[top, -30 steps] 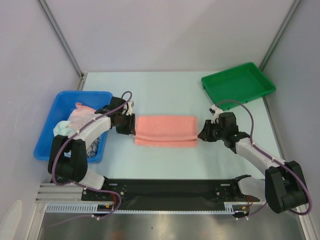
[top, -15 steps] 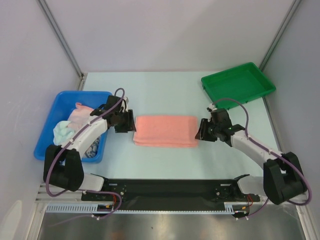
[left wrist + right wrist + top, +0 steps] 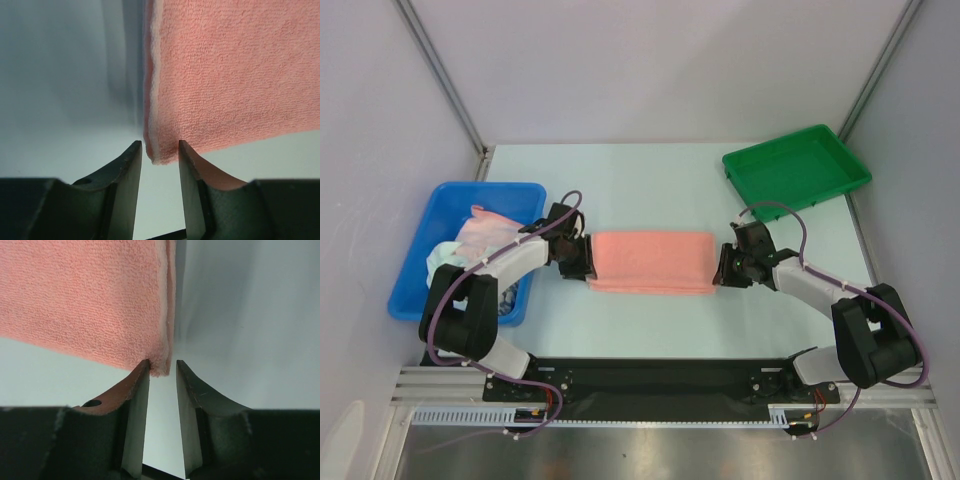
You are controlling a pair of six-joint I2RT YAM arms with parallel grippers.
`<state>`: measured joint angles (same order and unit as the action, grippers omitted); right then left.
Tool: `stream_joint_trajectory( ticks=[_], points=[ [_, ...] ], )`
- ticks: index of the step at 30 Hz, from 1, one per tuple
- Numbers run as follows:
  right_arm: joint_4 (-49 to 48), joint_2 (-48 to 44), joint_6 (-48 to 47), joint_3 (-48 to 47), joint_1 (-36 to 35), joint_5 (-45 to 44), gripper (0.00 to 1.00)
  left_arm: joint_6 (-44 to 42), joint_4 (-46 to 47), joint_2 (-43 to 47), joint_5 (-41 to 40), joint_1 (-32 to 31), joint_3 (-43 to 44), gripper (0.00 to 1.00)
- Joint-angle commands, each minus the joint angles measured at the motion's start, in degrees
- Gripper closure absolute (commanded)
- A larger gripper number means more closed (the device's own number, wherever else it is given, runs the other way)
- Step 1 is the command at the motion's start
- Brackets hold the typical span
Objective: Fold and stack the towels
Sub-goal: Smooth out wrinkles on the folded towel
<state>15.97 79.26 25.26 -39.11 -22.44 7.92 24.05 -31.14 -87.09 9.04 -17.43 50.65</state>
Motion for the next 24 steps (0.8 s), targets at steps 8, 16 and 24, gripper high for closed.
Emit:
stream_joint_trajectory(
  ticks=[8, 16, 24],
  points=[
    [-3.92, 0.19, 0.41, 0.27, -0.50, 0.51, 0.66, 1.35, 1.87, -1.50, -1.39, -0.50, 0.94, 0.58],
    [-1.21, -0.25, -0.12, -2.01, -0.50, 1.31, 1.00, 1.17, -1.82, -1.16, -2.45, -0.50, 3.74, 0.99],
    [8.99, -4.37, -1.70, -5.19, -0.68, 1.74, 1.00, 1.35, -6.66, 0.60, -4.20, -0.67, 4.72, 1.00]
  ],
)
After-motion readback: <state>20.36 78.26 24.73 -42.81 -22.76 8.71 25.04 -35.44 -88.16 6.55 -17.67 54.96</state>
